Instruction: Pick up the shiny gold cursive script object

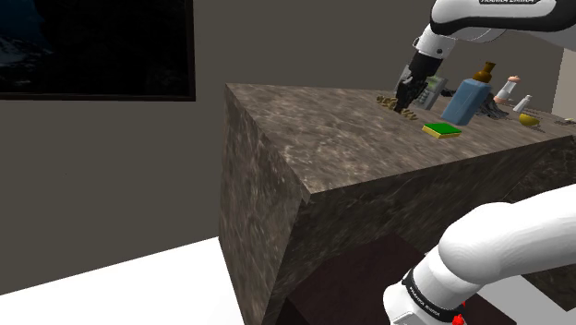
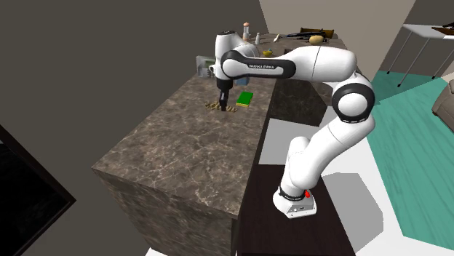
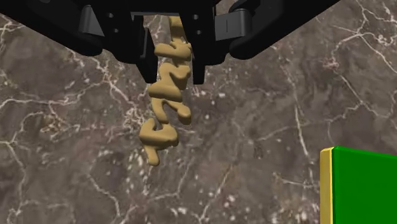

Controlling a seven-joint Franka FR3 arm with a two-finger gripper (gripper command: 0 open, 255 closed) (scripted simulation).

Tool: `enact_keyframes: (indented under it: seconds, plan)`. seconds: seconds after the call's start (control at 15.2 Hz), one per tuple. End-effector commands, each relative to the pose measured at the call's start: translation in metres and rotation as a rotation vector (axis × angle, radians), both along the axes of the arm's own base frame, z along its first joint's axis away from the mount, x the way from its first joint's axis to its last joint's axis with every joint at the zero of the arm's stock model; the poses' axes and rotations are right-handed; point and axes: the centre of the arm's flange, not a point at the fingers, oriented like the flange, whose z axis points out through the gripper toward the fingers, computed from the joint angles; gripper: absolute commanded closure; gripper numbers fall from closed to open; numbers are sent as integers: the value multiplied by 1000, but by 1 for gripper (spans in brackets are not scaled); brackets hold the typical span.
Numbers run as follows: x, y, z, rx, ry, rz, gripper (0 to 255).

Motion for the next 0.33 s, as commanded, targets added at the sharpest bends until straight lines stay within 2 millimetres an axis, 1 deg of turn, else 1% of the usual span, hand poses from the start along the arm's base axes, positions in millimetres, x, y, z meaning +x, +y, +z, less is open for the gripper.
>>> enact_keyframes:
  seconds: [0.0, 0.13, 0.26]
  plan:
    - [-1, 0, 11, 0, 0, 0, 255]
    - [-1, 0, 21, 0, 0, 0, 255]
    - [-1, 0, 22, 0, 0, 0, 255]
